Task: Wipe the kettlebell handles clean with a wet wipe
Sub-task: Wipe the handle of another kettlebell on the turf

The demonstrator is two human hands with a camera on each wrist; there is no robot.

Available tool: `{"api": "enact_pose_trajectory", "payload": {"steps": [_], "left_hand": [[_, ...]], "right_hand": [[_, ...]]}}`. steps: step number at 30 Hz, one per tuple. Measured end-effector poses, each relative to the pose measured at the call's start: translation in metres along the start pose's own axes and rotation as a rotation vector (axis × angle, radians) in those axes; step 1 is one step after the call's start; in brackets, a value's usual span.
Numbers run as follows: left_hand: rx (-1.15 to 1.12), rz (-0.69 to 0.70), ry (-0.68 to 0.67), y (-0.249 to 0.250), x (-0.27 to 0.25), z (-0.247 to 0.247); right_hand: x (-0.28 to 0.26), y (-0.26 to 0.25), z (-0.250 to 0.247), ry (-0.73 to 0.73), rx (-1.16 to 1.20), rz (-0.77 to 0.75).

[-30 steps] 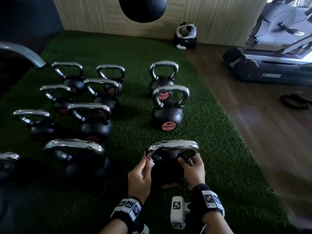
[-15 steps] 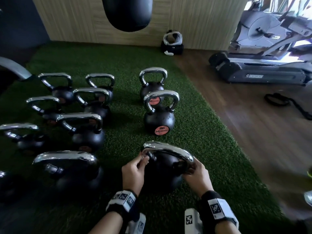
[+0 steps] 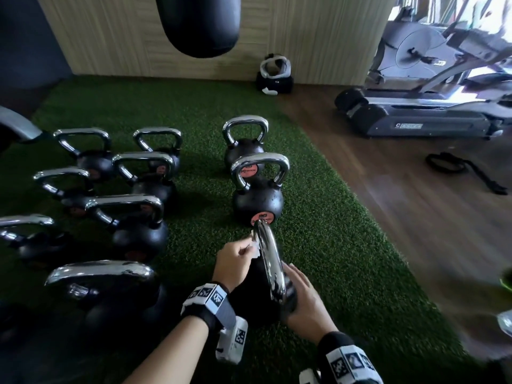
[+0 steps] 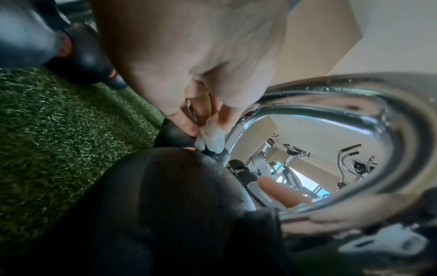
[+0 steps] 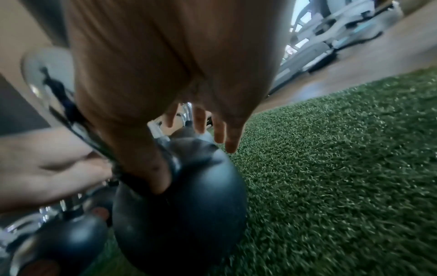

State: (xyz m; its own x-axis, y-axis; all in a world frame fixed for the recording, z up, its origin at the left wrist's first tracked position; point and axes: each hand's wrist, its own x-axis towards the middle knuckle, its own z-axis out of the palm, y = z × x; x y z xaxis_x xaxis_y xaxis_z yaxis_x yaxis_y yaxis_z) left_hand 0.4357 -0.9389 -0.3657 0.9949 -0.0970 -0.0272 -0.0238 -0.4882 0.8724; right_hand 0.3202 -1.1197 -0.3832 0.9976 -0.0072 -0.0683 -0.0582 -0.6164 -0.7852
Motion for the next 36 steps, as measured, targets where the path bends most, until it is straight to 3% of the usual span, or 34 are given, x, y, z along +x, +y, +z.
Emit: {"api": "enact_pose_trajectory", "payload": {"steps": [2, 5, 10, 16, 20, 24, 30, 36], "left_hand": [[0.030, -0.007, -0.007, -0.005, 0.003, -0.001], [0.061, -0.009, 0.017, 0.007, 0.007, -0.004], [-0.068, -0.027, 0.146, 0.026, 0.009, -0.006], [-0.160, -0.009, 0.089, 0.028, 0.020, -0.015], [-0.172, 0.177, 0.186, 0.035, -0.008, -0.019], [-0.227, 0.109, 0.131, 0.029, -0.030, -0.015], [-0.393, 0.137, 0.240, 0.046, -0.048, -0.019], [-0.385, 0.149, 0.134, 0.049, -0.076, -0.025]], "right_hand": [[0.004, 0.008, 0.011, -0.090, -0.044, 0.034], [0.012, 0.015, 0.022, -0.005, -0.072, 0.015], [0.021, 0.018, 0.025, -0.003, -0.067, 0.025], [0.018, 0.017, 0.024, -0.009, -0.048, 0.012], [0.018, 0.018, 0.024, 0.004, -0.041, 0.010], [0.019, 0.017, 0.024, 0.002, -0.040, 0.012], [0.019, 0.015, 0.022, 0.001, -0.058, 0.009], [0.019, 0.014, 0.019, -0.008, -0.066, 0.013]]}}
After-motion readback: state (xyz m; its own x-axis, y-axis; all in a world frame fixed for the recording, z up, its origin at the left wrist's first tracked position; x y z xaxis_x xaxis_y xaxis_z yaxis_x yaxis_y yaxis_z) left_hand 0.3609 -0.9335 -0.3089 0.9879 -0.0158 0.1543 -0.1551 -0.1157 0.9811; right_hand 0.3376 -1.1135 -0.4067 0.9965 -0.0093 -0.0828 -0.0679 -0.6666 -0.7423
